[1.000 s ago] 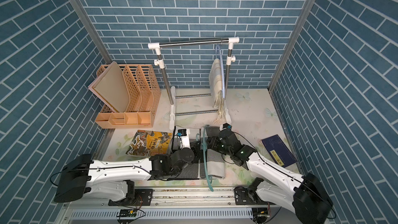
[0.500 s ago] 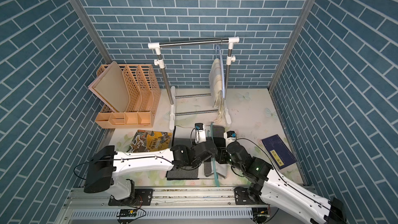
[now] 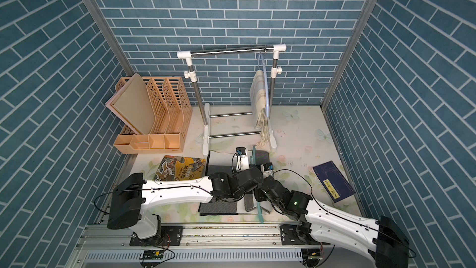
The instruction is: Hang the scarf on the hanger
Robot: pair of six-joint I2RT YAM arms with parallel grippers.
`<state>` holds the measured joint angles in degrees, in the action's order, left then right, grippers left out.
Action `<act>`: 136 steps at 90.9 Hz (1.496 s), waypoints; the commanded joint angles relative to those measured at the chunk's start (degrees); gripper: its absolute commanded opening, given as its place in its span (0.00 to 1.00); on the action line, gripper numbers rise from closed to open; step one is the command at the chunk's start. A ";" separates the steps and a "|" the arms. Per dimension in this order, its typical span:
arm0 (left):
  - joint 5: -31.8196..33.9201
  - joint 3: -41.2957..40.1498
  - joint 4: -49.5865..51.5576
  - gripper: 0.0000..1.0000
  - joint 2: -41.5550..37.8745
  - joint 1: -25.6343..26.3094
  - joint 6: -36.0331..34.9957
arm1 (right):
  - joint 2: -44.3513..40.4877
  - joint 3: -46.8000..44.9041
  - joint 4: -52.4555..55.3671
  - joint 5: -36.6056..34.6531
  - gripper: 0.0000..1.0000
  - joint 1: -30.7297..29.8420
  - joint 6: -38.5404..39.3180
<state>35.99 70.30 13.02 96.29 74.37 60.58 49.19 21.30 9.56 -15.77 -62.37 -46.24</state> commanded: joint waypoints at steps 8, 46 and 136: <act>-1.49 1.71 2.25 0.00 1.74 -0.38 1.63 | 5.79 2.98 -1.31 -7.47 0.42 -2.12 -2.03; -2.93 1.90 3.16 0.45 0.84 -0.37 1.31 | 6.40 1.00 4.54 -9.66 0.14 -2.58 -7.97; -24.95 -24.58 -22.29 0.79 -8.19 -12.59 -4.40 | 2.40 3.86 15.59 -12.13 0.29 -2.58 -9.97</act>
<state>18.35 46.96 -2.42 82.70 63.20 56.99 52.77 23.81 20.73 -25.93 -65.08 -55.29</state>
